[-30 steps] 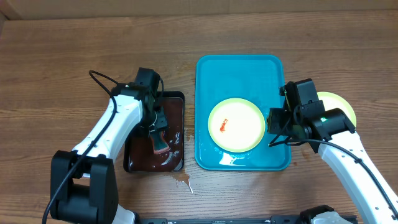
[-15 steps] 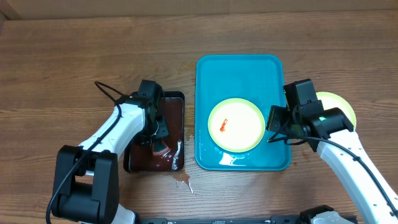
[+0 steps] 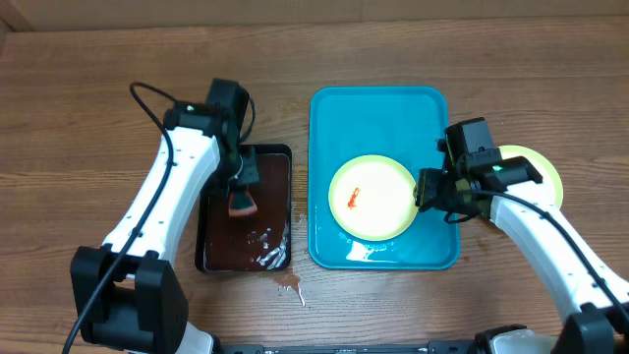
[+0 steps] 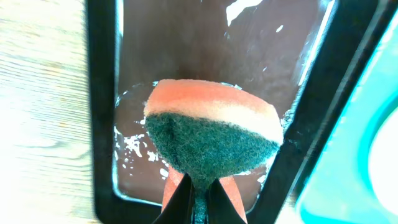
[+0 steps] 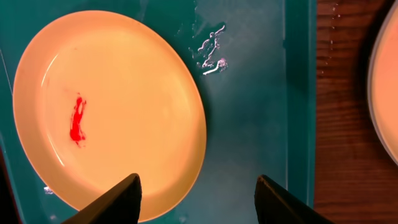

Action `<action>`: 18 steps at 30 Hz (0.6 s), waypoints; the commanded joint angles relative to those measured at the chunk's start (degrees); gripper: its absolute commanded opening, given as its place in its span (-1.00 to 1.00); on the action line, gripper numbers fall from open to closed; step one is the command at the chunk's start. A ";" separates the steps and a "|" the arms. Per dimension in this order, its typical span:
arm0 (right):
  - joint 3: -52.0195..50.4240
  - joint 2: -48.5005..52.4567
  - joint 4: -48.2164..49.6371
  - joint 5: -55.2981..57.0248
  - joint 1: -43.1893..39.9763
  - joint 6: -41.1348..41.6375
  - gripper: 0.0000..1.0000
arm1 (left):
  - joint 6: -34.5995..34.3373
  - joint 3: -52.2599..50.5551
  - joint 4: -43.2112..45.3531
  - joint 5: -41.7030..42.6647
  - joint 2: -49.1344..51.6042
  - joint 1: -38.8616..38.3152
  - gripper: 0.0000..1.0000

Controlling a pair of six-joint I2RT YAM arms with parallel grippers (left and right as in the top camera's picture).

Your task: Clean dirty plates on tray and stack at the side

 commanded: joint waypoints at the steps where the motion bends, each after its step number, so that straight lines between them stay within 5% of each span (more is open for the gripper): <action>1: -0.42 3.69 2.73 -1.53 0.09 -1.92 0.20 | 1.77 5.73 -2.01 -1.73 -1.03 0.31 -0.91; 10: -0.61 13.00 8.11 -4.07 1.01 -1.88 -0.07 | 2.80 10.03 -4.07 -1.75 -1.03 0.31 -0.91; 18: -0.61 16.81 10.51 -4.22 1.14 -1.66 -0.92 | 4.20 10.03 -4.52 -1.73 -1.03 0.31 -0.92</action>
